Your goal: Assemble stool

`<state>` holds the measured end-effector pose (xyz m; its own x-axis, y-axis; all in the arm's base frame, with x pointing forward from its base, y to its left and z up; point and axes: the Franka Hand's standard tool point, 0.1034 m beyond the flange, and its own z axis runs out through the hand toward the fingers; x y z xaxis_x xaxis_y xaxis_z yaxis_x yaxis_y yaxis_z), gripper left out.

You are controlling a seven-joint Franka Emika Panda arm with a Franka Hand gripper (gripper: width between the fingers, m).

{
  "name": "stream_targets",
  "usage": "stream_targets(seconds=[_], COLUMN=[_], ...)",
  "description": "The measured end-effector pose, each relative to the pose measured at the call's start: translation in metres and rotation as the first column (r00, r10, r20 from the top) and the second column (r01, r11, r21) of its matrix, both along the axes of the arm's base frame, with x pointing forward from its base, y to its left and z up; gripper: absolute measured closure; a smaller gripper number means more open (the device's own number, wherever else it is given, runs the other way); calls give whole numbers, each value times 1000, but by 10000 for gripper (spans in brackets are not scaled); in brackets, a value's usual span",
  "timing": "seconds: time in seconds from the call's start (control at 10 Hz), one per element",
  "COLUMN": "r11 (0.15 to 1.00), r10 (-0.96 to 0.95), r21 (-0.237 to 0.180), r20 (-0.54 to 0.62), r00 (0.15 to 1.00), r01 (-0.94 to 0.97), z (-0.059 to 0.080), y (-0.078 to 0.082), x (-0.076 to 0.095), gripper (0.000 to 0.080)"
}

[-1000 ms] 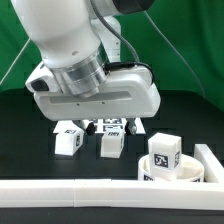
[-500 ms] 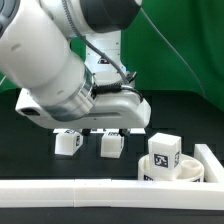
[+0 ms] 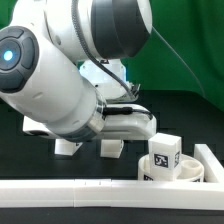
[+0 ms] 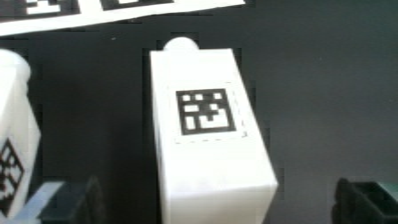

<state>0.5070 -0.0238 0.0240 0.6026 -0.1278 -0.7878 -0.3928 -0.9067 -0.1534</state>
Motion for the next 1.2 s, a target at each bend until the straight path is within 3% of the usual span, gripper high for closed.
stream_targets(seconds=[0.3, 0.5, 1.2], r11=[1000, 999, 996], r10=[-1, 28, 84], r21=[1, -46, 11], r20=[0, -14, -58], r00=[1000, 1000, 995], r01=[1, -29, -83], z=[0, -2, -8], y=[0, 5, 8], x=[0, -1, -14], gripper=[150, 150, 150])
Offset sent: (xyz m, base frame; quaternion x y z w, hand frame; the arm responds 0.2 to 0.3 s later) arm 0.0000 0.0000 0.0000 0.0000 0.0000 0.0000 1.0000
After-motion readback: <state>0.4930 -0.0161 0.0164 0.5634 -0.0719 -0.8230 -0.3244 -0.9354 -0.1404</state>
